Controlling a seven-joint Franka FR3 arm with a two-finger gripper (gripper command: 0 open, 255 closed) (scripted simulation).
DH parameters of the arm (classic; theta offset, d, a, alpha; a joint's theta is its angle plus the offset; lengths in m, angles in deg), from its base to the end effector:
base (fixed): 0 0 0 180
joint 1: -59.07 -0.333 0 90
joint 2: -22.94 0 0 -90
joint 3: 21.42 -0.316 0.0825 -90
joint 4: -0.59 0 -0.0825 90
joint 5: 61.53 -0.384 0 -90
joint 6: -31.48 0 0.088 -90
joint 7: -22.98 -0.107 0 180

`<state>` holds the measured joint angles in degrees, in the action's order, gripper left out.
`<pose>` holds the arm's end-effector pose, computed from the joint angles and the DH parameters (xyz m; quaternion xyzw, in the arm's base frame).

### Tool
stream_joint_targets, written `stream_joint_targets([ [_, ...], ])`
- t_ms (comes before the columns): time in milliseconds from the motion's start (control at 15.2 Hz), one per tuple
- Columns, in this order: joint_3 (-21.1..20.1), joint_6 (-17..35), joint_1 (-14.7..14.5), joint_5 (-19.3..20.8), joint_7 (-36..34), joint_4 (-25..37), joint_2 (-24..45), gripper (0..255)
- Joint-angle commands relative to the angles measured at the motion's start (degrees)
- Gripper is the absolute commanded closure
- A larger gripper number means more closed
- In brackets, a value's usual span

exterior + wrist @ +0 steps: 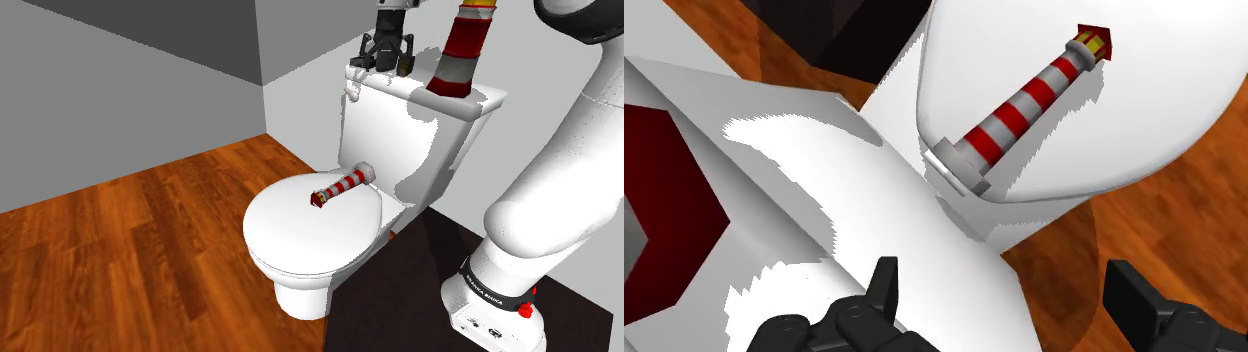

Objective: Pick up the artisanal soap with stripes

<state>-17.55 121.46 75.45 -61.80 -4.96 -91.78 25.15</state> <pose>0.5287 -0.1938 0.5835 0.9121 -0.4080 -0.0401 0.0016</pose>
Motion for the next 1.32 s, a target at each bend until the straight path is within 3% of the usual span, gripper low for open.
stream_joint_targets([
  [0,1.1,-0.9,1.0,0.0,-2.4,4.1,2.9,0],
  [726,7.5,-8.8,8.6,-2.5,-13.3,30.7,19.8,0],
  [1254,7.6,-1.5,8.0,-2.1,-13.7,20.9,17.3,0],
])
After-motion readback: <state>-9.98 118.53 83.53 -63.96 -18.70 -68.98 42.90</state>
